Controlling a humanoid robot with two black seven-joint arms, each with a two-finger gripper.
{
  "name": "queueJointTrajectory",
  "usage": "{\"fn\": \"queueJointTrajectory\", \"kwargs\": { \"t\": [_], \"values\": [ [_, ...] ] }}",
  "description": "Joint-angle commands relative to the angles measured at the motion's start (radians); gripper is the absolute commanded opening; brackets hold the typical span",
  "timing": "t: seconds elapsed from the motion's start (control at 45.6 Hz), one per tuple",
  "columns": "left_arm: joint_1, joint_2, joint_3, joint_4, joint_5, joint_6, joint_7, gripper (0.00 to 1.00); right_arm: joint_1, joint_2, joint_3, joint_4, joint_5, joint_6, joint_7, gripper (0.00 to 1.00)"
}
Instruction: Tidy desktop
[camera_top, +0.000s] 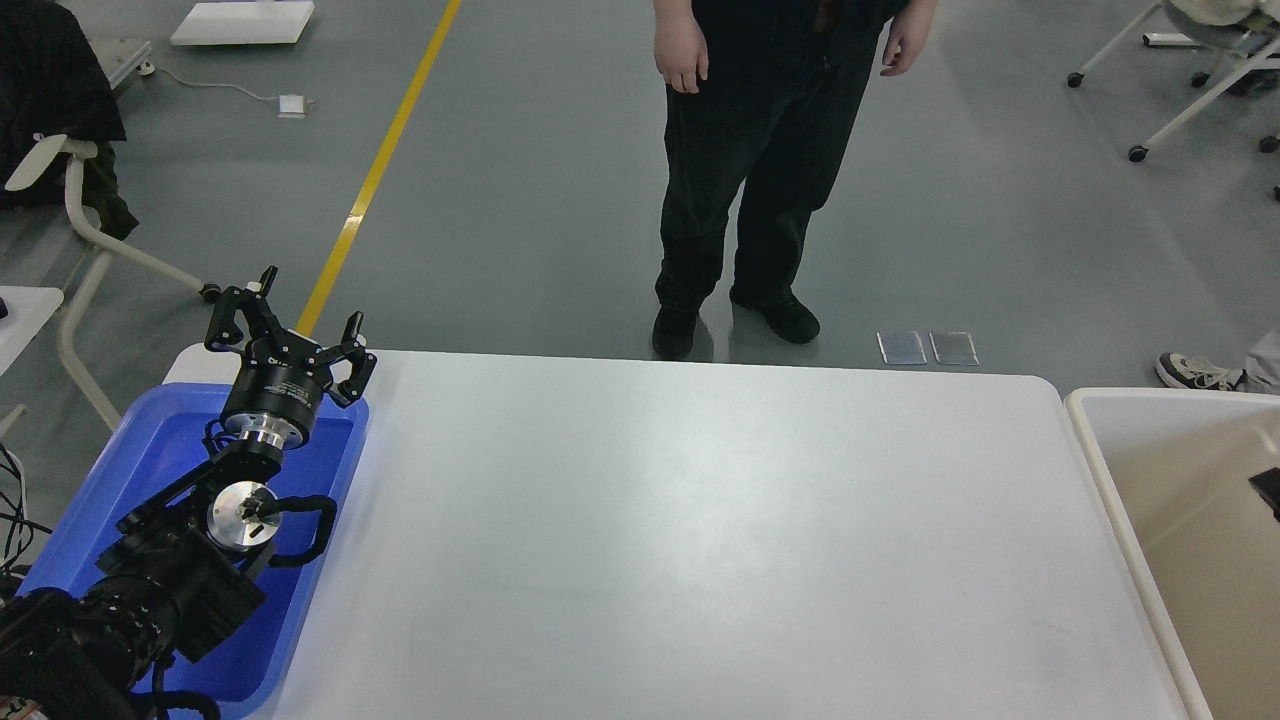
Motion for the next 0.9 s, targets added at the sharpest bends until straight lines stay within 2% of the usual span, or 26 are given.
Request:
{"fn": "queueJointTrajectory", "kwargs": {
  "t": [0.0,0.088,0.241,0.307,0.701,0.876],
  "values": [
    [0.0,0.0,0.0,0.0,0.0,0.0,0.0,1.0,0.102,-0.091,0.147,0.056,-0.001,0.008,0.004,0.99],
    [0.0,0.0,0.0,0.0,0.0,0.0,0.0,1.0,0.134,-0.142,0.317,0.145,-0.001,0.006,0.01,1.0],
    [0.0,0.0,0.0,0.0,0.0,0.0,0.0,1.0,0.12,-0.211,0.726,0.372,-0.001,0.006,0.01,1.0],
    [0.0,0.0,0.0,0.0,0.0,0.0,0.0,1.0,0.108,-0.24,0.831,0.458,-0.002,0.008,0.01,1.0],
    [0.0,0.0,0.0,0.0,0.0,0.0,0.0,1.0,0.046,-0.254,1.201,0.797,-0.001,0.035,0.01,1.0],
    [0.0,0.0,0.0,0.0,0.0,0.0,0.0,1.0,0.04,-0.177,1.336,0.822,0.001,0.072,0.003,1.0]
  ]
}}
